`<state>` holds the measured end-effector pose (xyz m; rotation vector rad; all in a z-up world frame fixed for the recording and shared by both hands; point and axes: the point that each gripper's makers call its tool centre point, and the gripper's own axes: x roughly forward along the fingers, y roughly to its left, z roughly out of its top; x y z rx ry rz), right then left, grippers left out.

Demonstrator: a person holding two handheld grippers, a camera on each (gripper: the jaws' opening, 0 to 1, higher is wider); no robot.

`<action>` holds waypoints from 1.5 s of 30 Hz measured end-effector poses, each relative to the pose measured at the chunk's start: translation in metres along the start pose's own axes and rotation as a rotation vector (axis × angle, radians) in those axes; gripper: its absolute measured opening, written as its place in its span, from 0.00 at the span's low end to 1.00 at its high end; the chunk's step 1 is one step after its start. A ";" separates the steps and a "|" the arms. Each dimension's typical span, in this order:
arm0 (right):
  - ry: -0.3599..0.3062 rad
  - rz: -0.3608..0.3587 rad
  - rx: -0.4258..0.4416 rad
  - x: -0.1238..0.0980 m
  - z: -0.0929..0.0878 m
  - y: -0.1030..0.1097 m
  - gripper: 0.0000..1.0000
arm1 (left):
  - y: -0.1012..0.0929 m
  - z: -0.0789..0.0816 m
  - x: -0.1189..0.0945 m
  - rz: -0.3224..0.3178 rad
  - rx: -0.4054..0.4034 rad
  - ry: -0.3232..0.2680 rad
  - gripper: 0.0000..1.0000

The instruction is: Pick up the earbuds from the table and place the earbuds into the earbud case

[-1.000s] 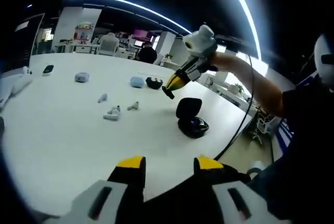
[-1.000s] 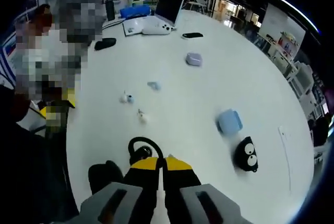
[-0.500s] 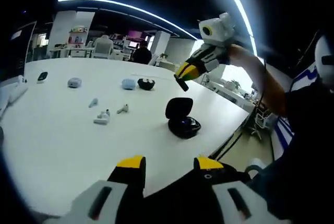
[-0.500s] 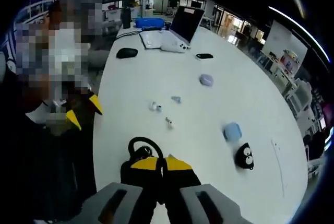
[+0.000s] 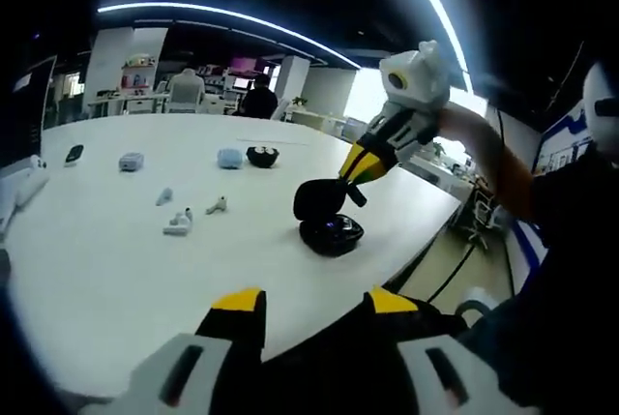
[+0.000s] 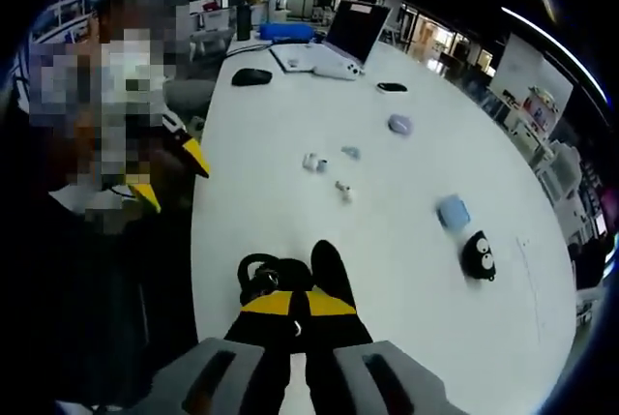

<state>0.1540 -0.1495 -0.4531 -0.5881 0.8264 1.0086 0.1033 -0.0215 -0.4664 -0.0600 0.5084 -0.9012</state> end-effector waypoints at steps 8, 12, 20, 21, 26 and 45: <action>0.070 0.002 -0.023 0.027 -0.013 -0.003 0.02 | 0.004 0.001 -0.004 0.029 0.007 -0.007 0.50; 0.099 0.008 -0.031 0.036 -0.015 -0.005 0.02 | 0.008 0.000 -0.006 0.050 0.012 -0.005 0.58; 0.129 0.016 -0.076 0.043 -0.013 -0.004 0.02 | 0.015 -0.005 -0.004 0.048 0.001 -0.006 0.61; 0.131 0.012 -0.078 0.043 -0.013 -0.005 0.02 | 0.016 -0.005 -0.004 0.046 -0.002 -0.006 0.61; 0.156 -0.012 -0.107 0.046 -0.015 -0.009 0.02 | 0.017 -0.008 -0.002 0.036 -0.009 -0.004 0.61; 0.106 0.009 -0.108 0.040 -0.014 -0.004 0.04 | 0.019 -0.007 0.004 0.020 -0.021 -0.005 0.61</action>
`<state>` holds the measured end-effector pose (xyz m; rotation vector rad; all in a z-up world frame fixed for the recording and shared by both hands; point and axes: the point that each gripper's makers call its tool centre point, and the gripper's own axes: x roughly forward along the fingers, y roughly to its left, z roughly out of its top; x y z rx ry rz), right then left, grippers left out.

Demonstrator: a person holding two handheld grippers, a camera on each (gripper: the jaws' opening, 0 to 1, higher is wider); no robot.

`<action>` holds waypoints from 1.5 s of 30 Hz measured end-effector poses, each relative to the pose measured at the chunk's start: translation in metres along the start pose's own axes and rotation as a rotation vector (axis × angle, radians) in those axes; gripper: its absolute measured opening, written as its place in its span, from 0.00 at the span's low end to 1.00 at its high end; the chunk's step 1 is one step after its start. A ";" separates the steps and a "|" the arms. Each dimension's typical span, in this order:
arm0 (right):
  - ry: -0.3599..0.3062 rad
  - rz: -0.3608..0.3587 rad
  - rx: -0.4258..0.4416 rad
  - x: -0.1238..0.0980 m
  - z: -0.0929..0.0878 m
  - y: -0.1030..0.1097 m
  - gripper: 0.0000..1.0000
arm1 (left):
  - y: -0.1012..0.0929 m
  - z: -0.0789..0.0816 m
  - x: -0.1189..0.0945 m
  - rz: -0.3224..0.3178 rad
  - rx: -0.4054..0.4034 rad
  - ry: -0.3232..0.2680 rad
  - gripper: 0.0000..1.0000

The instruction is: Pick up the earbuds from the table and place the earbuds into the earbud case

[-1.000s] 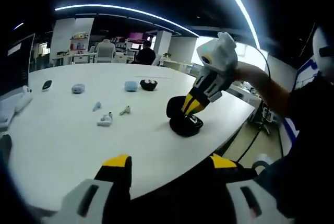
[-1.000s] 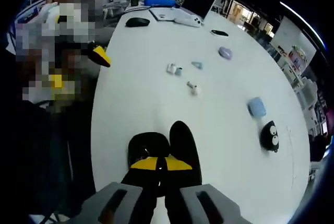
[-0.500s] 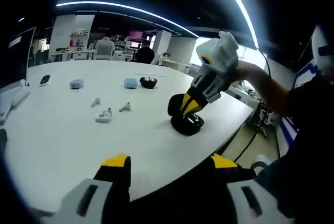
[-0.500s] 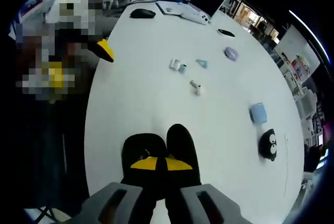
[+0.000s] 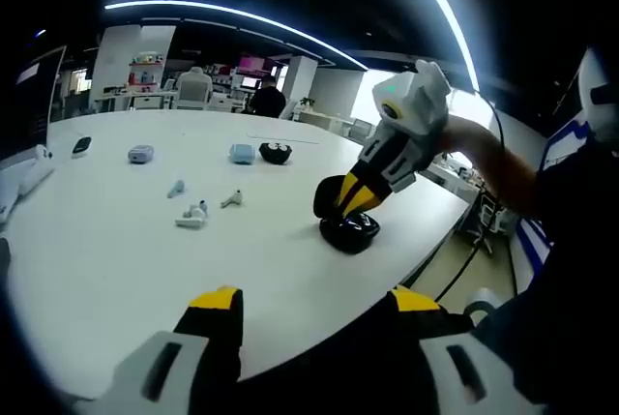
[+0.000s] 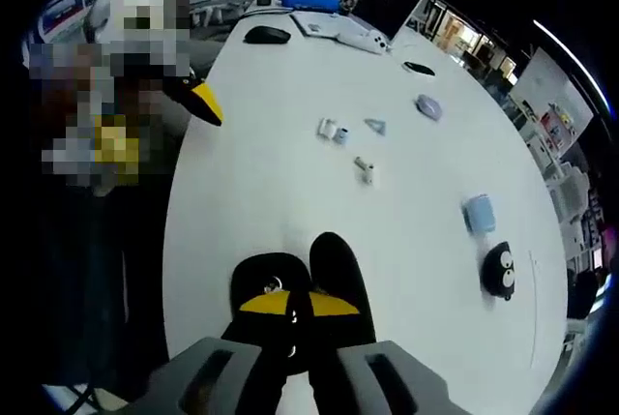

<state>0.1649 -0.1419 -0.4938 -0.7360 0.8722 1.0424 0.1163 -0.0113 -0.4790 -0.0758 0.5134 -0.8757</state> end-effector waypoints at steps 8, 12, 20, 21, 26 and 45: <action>-0.117 0.001 0.048 -0.028 0.002 0.008 0.11 | -0.002 0.002 0.002 0.001 0.010 0.007 0.61; -0.140 -0.065 -0.040 -0.045 -0.004 0.013 0.26 | -0.006 0.003 0.006 -0.005 0.018 0.013 0.61; -0.180 -0.143 -0.104 -0.048 -0.019 0.009 0.66 | -0.022 0.009 0.035 -0.083 0.088 0.031 0.61; -0.181 -0.149 -0.108 -0.047 -0.022 0.008 0.69 | -0.025 0.011 0.041 -0.100 0.100 0.030 0.61; -0.216 -0.159 -0.098 -0.032 -0.031 -0.006 0.72 | -0.035 0.020 0.078 -0.164 0.179 0.047 0.61; -0.244 -0.053 -0.119 0.004 -0.024 -0.010 0.64 | -0.056 0.014 0.116 -0.235 0.172 0.101 0.52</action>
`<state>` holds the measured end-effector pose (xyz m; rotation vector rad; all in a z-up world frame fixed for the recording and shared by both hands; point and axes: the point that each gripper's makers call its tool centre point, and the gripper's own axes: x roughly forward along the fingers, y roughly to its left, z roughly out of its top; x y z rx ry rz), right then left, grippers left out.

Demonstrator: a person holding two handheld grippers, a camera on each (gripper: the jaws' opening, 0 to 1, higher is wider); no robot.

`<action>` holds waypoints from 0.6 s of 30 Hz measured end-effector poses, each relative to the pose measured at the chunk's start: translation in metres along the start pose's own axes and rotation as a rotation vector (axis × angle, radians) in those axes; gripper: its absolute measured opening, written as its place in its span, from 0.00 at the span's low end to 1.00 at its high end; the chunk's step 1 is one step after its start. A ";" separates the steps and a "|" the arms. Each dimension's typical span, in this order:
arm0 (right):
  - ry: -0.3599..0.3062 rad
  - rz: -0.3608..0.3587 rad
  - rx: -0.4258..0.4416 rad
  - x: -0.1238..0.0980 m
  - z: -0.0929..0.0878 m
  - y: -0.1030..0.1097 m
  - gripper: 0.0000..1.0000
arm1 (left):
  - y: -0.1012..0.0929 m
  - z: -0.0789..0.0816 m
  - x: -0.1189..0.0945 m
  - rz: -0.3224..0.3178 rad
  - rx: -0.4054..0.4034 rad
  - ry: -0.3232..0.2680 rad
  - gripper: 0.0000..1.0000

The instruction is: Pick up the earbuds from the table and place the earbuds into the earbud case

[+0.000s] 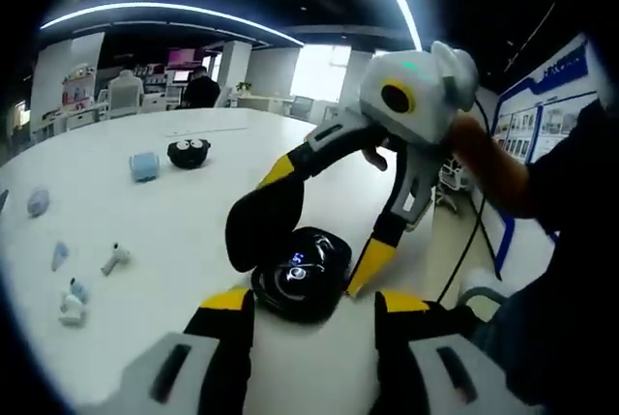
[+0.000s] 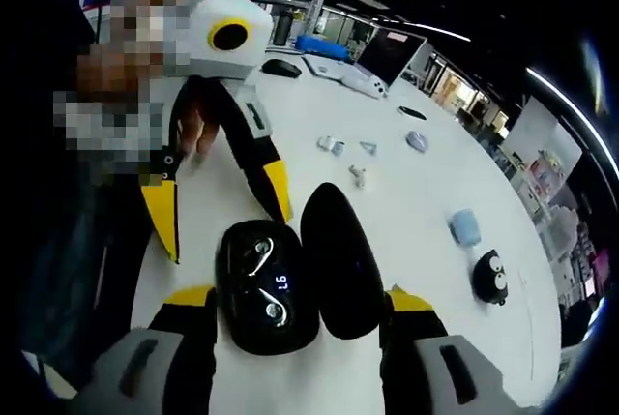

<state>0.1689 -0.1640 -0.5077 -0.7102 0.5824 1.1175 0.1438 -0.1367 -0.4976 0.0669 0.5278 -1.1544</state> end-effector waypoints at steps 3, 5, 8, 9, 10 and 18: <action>-0.008 -0.003 0.008 0.001 0.001 -0.001 0.62 | 0.000 -0.001 0.001 -0.001 -0.002 0.007 0.52; -0.012 -0.003 0.010 0.001 0.000 0.001 0.60 | 0.000 -0.001 0.002 -0.001 -0.001 0.010 0.52; -0.016 0.002 0.010 0.000 0.000 0.006 0.53 | 0.000 0.000 0.002 -0.002 0.001 0.009 0.52; -0.016 0.004 0.009 0.000 0.000 0.008 0.50 | 0.000 0.000 0.002 -0.002 0.002 0.009 0.52; -0.014 0.002 0.006 -0.001 0.000 0.011 0.48 | 0.000 0.000 0.002 -0.002 0.001 0.009 0.52; -0.018 -0.034 -0.020 -0.004 0.000 0.018 0.40 | 0.000 -0.001 0.002 -0.004 -0.010 0.007 0.52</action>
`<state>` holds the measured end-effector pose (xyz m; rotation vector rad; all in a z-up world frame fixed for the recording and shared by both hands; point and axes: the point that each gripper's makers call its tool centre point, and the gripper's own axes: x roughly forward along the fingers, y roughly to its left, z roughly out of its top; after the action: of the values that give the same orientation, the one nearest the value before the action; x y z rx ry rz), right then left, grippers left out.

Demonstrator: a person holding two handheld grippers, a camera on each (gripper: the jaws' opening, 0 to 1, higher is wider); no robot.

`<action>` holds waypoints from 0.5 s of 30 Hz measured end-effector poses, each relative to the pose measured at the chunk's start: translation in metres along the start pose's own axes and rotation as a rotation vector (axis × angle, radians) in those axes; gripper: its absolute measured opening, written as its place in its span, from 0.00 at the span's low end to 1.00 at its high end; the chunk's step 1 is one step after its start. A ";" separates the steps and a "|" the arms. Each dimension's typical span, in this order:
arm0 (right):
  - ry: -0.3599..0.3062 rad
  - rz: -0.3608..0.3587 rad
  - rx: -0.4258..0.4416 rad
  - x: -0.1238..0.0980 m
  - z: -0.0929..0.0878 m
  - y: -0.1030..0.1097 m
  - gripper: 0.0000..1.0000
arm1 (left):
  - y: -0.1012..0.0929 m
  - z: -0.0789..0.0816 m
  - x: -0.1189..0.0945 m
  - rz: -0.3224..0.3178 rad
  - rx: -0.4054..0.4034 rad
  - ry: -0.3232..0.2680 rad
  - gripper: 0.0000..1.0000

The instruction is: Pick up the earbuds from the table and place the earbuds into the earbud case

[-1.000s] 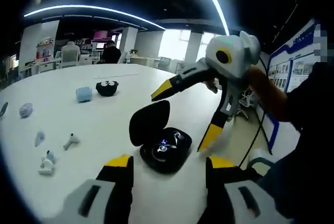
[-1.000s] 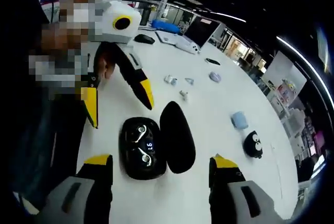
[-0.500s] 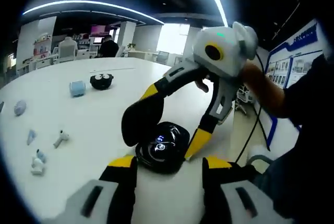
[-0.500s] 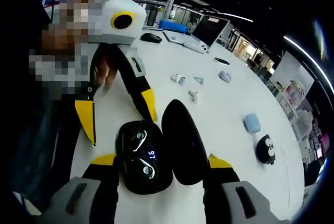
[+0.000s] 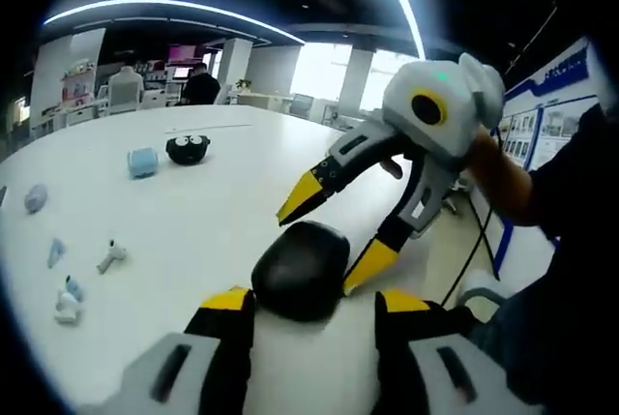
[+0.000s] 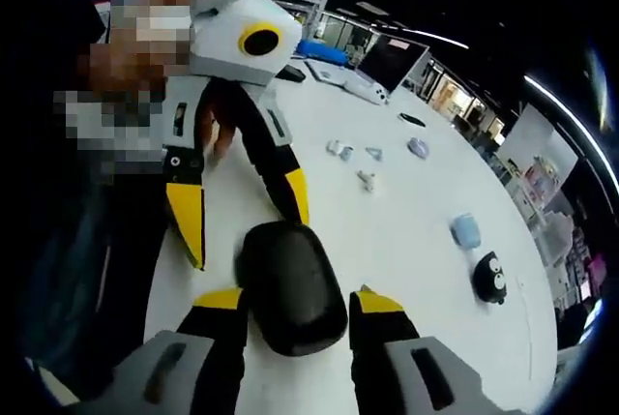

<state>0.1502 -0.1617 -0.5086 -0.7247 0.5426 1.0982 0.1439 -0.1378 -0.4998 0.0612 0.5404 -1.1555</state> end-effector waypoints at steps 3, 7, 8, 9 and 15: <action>-0.015 -0.002 0.027 -0.001 -0.001 0.000 0.42 | 0.000 0.000 -0.001 0.002 -0.001 0.000 0.52; -0.069 -0.001 0.156 -0.004 -0.010 -0.005 0.48 | 0.000 0.001 -0.004 0.011 -0.009 -0.009 0.52; -0.082 0.001 0.189 -0.006 -0.013 -0.006 0.48 | -0.001 0.001 -0.005 0.012 -0.012 -0.012 0.52; -0.100 0.004 0.226 -0.007 -0.016 -0.007 0.48 | -0.001 0.001 -0.005 0.013 -0.016 -0.014 0.52; -0.262 0.032 0.327 -0.007 -0.017 -0.007 0.47 | 0.009 -0.002 -0.006 0.076 0.164 0.004 0.49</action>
<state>0.1537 -0.1803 -0.5127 -0.2833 0.4945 1.0809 0.1489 -0.1283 -0.5012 0.2238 0.4427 -1.1236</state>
